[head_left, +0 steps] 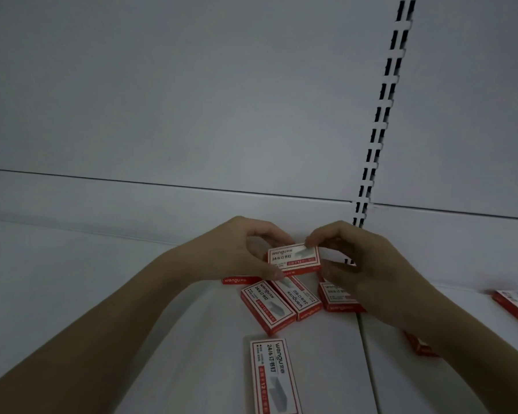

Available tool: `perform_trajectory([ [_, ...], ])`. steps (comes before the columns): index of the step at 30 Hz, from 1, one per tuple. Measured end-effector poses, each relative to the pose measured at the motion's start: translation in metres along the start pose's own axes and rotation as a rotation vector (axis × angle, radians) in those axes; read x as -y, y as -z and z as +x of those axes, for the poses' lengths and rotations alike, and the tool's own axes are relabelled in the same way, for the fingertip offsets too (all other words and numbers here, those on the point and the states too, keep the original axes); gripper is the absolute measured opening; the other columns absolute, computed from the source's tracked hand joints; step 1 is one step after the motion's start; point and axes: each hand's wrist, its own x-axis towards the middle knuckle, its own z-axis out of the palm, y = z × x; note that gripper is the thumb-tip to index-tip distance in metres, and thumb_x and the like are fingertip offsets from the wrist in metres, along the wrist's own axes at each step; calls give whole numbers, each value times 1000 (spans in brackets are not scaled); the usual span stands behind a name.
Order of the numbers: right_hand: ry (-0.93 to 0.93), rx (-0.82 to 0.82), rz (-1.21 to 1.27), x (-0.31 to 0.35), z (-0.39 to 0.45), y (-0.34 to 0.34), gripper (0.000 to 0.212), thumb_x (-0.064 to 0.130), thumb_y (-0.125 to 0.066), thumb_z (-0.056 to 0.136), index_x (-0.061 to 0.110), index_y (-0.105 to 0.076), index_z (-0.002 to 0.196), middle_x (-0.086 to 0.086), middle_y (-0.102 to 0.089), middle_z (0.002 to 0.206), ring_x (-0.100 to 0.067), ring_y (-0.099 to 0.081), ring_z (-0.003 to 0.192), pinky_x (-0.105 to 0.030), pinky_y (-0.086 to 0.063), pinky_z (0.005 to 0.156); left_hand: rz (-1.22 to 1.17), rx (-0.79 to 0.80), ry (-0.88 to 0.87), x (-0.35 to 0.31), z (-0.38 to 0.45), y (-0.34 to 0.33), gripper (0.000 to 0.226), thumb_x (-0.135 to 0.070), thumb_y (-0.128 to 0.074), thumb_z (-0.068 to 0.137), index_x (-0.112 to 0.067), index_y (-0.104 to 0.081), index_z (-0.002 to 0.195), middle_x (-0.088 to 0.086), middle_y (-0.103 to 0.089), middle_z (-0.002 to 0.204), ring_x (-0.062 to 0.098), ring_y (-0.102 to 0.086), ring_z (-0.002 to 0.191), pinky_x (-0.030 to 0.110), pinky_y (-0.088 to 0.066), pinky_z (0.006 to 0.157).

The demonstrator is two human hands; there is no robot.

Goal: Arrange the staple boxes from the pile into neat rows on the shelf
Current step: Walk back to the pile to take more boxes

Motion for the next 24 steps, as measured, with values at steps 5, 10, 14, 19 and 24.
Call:
perform_trajectory([
  [5,-126,-54,-60,-6,-1,-4,51,6,-68,83,35,-51,121,15,-57,121,-2,-57,111,-19,-54,86,151,-210,-114,2,4,-10,45,-15,-82,71,-34,-67,110,-16,-67,107,4,-68,93,28,-59,78],
  [10,-143,-121,-119,-3,0,-10,53,14,-73,81,32,-51,126,17,-61,114,-2,-62,98,-14,-55,78,138,-277,-158,2,5,-14,49,-15,-83,70,-42,-64,107,-20,-66,106,1,-68,91,21,-58,72],
  [14,-115,-240,-292,-1,0,-18,45,22,-75,78,31,-52,116,24,-50,98,5,-55,79,2,-43,64,71,-258,-198,0,5,-18,50,-18,-82,72,-43,-62,110,-20,-68,104,3,-69,87,21,-58,68],
  [19,-155,-283,-325,-3,2,-19,42,26,-73,80,32,-54,117,20,-53,102,4,-55,75,-4,-40,54,335,-292,-104,3,-2,17,17,-36,-64,87,-35,-69,104,-22,-69,90,1,-65,78,12,-50,67],
  [24,-212,-272,-359,-8,0,-13,40,25,-73,81,27,-55,117,15,-50,105,3,-53,75,-5,-42,53,514,-90,134,20,-13,37,45,-48,-80,68,-39,-65,109,-19,-65,101,-4,-60,85,10,-45,70],
])
